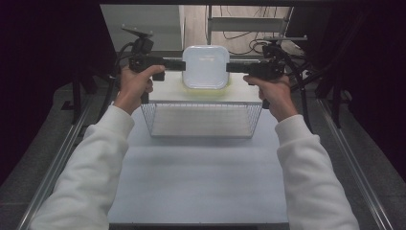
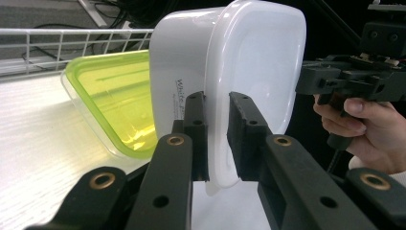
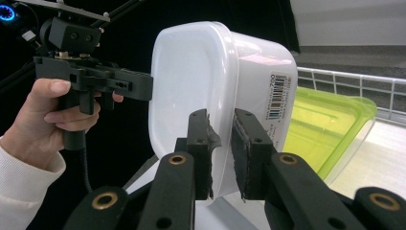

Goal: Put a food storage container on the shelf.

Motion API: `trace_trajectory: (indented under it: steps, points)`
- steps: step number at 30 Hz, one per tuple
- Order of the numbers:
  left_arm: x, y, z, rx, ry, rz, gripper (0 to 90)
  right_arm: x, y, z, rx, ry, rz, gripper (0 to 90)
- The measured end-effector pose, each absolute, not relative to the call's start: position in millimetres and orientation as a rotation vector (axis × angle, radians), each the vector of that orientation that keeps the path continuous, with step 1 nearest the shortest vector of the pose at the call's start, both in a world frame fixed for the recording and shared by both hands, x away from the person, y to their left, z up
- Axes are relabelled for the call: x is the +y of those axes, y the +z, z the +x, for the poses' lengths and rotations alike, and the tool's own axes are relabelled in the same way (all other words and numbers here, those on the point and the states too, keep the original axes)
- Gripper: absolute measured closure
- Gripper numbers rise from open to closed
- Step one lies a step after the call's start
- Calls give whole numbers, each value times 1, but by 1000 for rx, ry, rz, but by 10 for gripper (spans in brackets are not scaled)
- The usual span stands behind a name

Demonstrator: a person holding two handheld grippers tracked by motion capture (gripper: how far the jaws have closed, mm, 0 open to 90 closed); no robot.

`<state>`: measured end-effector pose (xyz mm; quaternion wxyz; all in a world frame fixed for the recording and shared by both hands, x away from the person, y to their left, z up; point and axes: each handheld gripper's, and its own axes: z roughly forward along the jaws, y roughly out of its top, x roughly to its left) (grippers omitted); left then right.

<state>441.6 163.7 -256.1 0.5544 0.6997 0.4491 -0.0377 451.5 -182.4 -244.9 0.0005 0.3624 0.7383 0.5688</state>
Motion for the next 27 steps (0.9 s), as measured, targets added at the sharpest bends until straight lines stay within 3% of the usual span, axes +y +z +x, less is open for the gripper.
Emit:
trace_trajectory:
  steps: [15, 27]
  points:
    - [164, -263, 472, 1151, -138, 1639, 788, -178, -252, 483, 2331, 1749, 1285, 770]
    - [172, -270, 494, 1187, -319, 1540, 800, -183, -259, 502, 2318, 1813, 1466, 754]
